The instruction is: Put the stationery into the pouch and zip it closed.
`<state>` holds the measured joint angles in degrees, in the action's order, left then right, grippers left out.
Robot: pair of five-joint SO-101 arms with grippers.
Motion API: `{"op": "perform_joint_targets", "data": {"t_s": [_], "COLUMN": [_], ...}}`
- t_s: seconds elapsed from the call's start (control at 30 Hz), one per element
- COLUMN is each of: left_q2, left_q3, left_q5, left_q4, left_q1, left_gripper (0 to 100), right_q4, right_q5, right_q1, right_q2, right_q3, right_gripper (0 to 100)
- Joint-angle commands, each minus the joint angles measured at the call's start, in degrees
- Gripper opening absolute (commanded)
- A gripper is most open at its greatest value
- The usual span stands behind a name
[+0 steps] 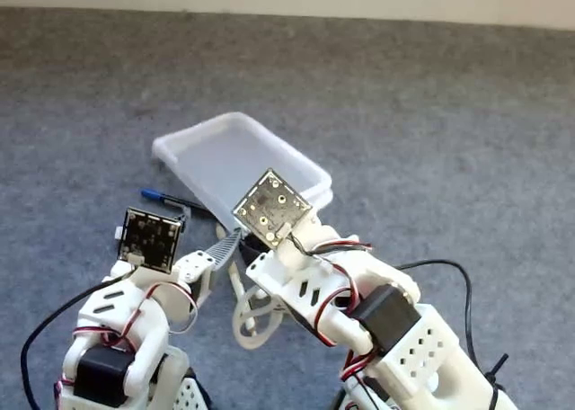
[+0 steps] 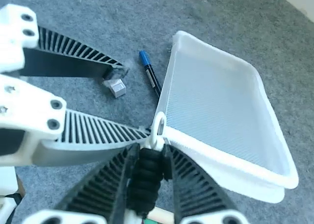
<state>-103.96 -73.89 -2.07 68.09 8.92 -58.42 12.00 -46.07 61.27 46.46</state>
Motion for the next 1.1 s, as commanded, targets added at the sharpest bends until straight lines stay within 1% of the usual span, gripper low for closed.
{"op": "perform_joint_targets", "data": {"t_s": [0.0,0.2,0.33,0.67,0.8,0.9,1.0,1.07], "left_q2": [0.0,-0.4,-0.4,-0.4,0.0,0.0,0.0,0.0], "left_q3": [-0.7,0.4,3.7,3.7,2.9,-1.2,-4.2,-4.5], "left_q5": [0.6,0.5,0.4,0.4,0.4,0.4,0.4,0.4], "left_q4": [-0.4,0.4,4.3,4.4,2.0,-2.4,-6.5,-7.4], "left_q1": [0.4,0.7,0.8,0.7,0.7,0.3,-2.2,-4.1], "left_gripper": [27,27,27,27,27,27,27,27], "right_q4": [0.7,0.9,1.0,1.0,0.9,0.7,0.7,0.7], "right_q5": [0.0,0.1,0.2,0.2,0.2,0.2,0.2,0.2], "right_q1": [-0.7,-0.5,-0.4,-0.4,-0.6,-0.6,-0.6,-0.6], "right_q2": [1.6,1.6,1.6,1.6,1.6,1.6,1.6,1.6], "right_q3": [-0.8,-0.8,-0.8,-0.8,-0.8,-0.8,-0.8,-0.8], "right_gripper": [0.5,0.5,0.5,0.5,0.5,0.5,0.5,0.5]}}
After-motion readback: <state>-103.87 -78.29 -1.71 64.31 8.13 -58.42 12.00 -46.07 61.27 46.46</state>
